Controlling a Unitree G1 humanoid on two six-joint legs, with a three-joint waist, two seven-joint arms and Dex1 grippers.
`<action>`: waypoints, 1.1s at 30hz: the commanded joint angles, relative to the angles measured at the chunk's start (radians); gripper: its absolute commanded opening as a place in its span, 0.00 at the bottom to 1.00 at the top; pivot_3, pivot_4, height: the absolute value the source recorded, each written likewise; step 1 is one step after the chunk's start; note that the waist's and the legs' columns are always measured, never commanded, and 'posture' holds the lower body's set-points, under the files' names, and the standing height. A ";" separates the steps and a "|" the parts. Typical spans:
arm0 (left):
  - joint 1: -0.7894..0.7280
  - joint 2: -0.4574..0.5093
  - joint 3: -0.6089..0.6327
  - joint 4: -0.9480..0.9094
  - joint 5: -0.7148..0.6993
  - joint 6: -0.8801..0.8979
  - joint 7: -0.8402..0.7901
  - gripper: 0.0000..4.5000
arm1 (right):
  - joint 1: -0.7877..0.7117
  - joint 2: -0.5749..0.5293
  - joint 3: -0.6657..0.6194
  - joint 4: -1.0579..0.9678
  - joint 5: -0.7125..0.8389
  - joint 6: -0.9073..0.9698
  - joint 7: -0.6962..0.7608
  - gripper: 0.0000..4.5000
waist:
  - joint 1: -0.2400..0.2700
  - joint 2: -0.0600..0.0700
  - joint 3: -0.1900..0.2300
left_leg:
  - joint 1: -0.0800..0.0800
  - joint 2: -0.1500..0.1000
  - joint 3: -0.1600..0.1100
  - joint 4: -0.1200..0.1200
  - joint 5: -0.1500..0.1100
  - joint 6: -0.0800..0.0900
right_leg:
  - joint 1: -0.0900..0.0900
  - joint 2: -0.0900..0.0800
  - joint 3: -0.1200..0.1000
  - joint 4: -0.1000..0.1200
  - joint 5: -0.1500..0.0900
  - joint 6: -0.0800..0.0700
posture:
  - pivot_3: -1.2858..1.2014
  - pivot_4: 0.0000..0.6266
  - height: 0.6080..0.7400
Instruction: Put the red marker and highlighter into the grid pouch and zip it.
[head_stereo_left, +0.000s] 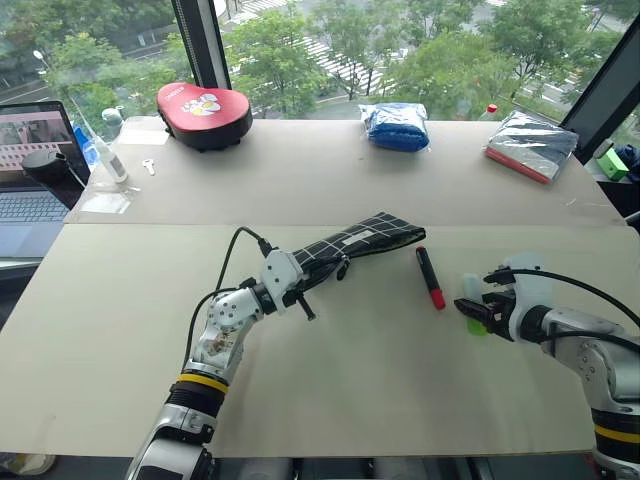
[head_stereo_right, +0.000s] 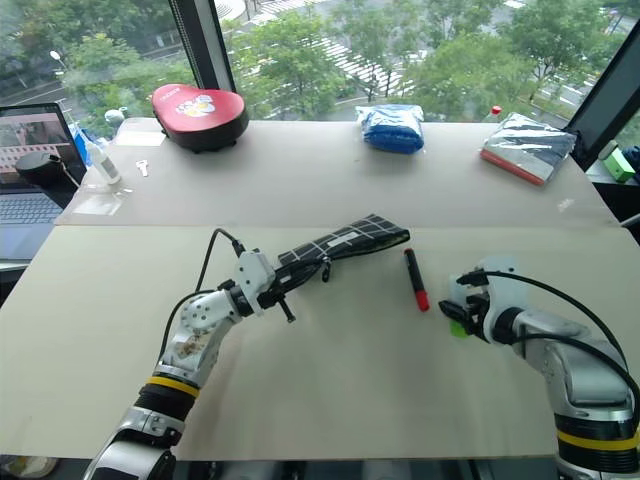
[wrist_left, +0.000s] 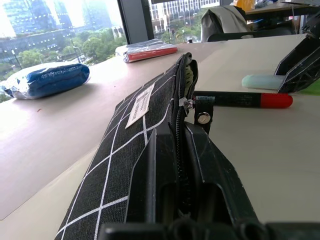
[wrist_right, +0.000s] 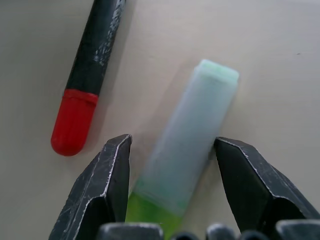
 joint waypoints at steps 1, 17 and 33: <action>0.003 0.004 0.007 -0.040 0.004 -0.015 0.011 0.00 | 0.023 -0.036 0.041 0.015 -0.054 -0.065 0.001 0.64 | 0.000 0.000 0.000 | 0.000 0.000 0.000 0.000 0.000 0.000 | 0.000 0.000 0.000 0.000 0.000 0.000 | 0.52 0.24 1.00; -0.015 0.020 0.023 -0.066 -0.033 -0.017 -0.022 0.00 | -0.042 -0.048 0.054 0.074 -0.095 -0.199 0.005 0.23 | 0.000 0.000 0.000 | 0.012 0.000 -0.001 0.000 -0.003 0.004 | 0.013 0.000 -0.001 -0.001 0.000 0.001 | 0.52 0.24 1.00; 0.002 0.057 0.033 -0.067 -0.056 -0.009 -0.081 0.00 | -0.250 -0.261 0.170 0.019 -0.077 -0.636 0.512 0.23 | -0.001 0.001 0.001 | 0.011 0.001 -0.001 -0.002 -0.003 0.005 | 0.012 0.001 -0.001 -0.002 -0.001 0.001 | 0.52 0.24 1.00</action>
